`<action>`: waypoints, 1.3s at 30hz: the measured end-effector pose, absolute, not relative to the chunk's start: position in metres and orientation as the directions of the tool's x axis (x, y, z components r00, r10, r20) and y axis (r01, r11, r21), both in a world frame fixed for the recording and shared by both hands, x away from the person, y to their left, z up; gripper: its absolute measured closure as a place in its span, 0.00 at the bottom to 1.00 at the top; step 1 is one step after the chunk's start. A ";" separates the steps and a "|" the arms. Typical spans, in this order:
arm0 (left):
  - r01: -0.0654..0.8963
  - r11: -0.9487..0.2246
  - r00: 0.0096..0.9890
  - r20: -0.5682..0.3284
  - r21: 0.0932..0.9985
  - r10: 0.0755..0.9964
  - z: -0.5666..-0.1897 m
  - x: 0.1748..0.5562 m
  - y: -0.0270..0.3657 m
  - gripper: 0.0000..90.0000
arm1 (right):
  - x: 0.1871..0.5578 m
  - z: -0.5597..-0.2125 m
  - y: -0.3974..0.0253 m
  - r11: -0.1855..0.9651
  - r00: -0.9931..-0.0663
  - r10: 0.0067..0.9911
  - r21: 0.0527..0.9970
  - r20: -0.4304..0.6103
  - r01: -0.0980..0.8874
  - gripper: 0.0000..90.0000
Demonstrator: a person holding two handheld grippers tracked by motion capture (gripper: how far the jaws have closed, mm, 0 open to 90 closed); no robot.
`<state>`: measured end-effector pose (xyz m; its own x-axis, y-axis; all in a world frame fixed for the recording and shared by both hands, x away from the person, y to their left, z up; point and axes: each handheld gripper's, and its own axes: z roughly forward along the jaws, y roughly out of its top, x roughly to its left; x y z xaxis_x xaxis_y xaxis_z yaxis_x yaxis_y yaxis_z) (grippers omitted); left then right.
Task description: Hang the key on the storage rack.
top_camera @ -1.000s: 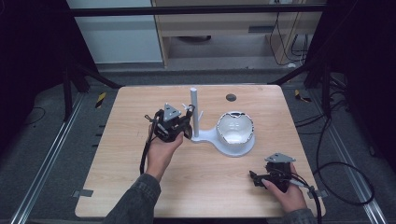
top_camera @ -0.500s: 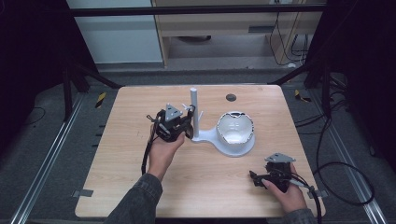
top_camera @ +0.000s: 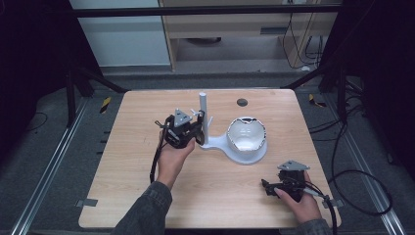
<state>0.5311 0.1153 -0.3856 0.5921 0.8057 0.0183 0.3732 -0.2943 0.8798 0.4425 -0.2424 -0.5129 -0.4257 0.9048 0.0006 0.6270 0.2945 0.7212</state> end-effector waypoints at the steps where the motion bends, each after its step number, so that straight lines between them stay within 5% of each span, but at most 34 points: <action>1: 0.374 -0.295 0.593 0.018 0.880 0.805 -0.386 0.531 0.115 0.89 | 0.442 -0.513 -0.242 0.291 -0.424 0.906 0.721 0.004 0.629 0.00; 15: 0.371 -0.282 0.588 0.011 0.885 0.809 -0.389 0.533 0.113 0.88 | 0.443 -0.513 -0.242 0.294 -0.425 0.905 0.721 0.001 0.627 0.00; 23: 0.358 -0.263 0.582 0.006 0.896 0.813 -0.387 0.528 0.116 0.79 | 0.442 -0.513 -0.242 0.293 -0.425 0.905 0.721 0.003 0.628 0.00; 28: 0.356 -0.264 0.578 0.011 0.896 0.816 -0.387 0.521 0.123 0.67 | 0.442 -0.513 -0.242 0.292 -0.424 0.906 0.721 0.003 0.629 0.00; 36: 0.368 -0.275 0.592 0.004 0.889 0.806 -0.387 0.509 0.129 0.27 | 0.442 -0.513 -0.241 0.290 -0.421 0.907 0.721 0.003 0.630 0.00; 39: 0.375 -0.282 0.602 -0.001 0.883 0.799 -0.385 0.507 0.131 0.22 | 0.442 -0.513 -0.241 0.289 -0.420 0.907 0.721 0.003 0.630 0.00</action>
<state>0.5066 0.1314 -0.3852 0.6019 0.7986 -0.0007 0.3749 -0.2818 0.8832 0.4421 -0.2413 -0.5129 -0.4204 0.9073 0.0035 0.6302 0.2892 0.7206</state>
